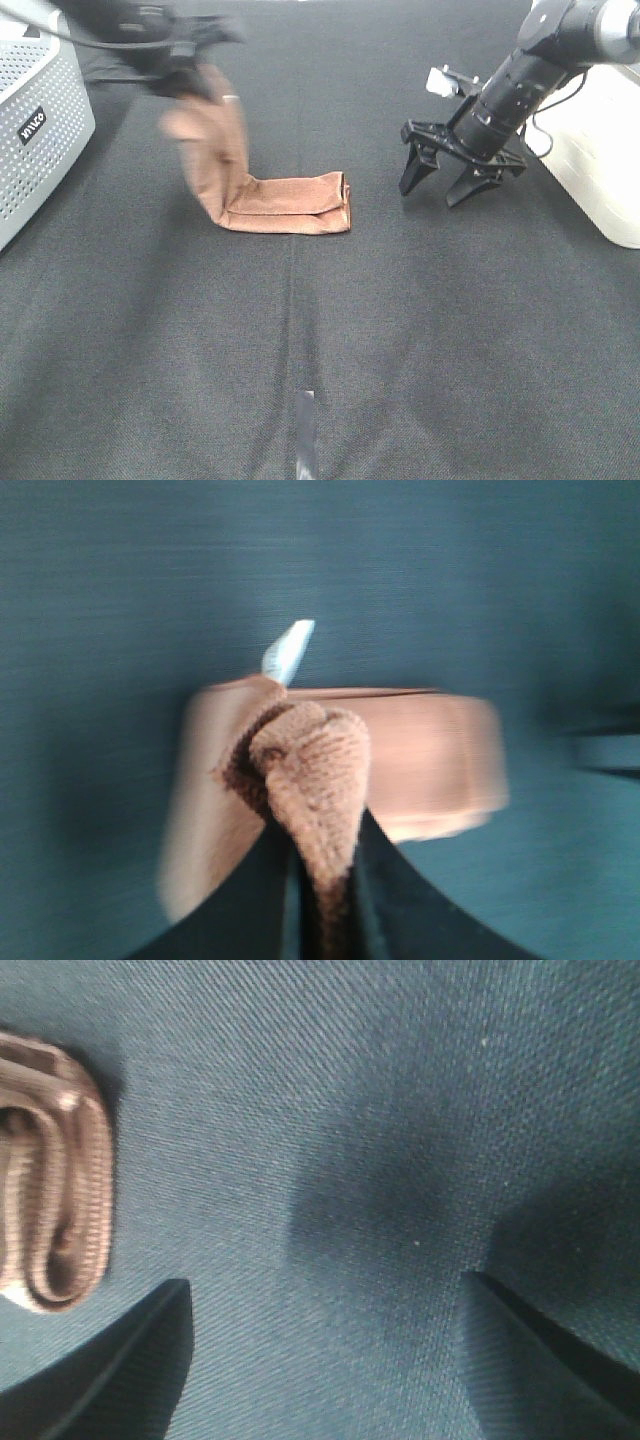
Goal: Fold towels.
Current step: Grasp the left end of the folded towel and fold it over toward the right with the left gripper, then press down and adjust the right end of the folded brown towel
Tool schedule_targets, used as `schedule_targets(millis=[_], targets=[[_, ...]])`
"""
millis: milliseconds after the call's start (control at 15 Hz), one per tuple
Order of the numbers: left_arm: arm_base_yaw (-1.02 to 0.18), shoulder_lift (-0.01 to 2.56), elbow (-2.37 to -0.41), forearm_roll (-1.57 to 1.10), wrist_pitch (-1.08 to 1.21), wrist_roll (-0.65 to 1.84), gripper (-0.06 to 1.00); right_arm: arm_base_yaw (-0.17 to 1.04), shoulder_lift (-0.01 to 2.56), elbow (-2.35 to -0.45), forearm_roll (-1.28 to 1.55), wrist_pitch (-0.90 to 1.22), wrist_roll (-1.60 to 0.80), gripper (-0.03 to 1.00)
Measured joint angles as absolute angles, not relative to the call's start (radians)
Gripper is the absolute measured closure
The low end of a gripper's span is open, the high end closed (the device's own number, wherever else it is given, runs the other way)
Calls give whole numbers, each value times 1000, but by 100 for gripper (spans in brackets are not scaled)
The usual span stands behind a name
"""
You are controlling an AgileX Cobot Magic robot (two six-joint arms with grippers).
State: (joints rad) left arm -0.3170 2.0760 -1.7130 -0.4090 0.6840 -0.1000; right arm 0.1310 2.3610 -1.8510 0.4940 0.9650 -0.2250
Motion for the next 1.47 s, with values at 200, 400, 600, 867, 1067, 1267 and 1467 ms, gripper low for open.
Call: schedule_targets(millis=[200,400,600,867,1067,1267,1467], targets=[[-385,2177,-1789,-413,680,-190,86,131,2344,-1851,503,972,-225,28],[-434,2262,-1875,-417,668,-253,55,131,2345,-1851,534,992,-225,28],[-447,2269,-1884,-438,618,-290,32,131,2343,-1851,545,997,-225,28],[-430,2255,-1884,-469,553,-298,25,131,2310,-1851,627,1018,-230,28],[-330,2181,-1885,-337,552,-297,25,134,2300,-1851,835,1054,-328,28],[-224,2148,-1889,-273,584,-297,25,203,2300,-1851,996,1063,-394,28],[-180,2148,-1889,-264,634,-297,25,307,2319,-1851,1051,1042,-438,28]])
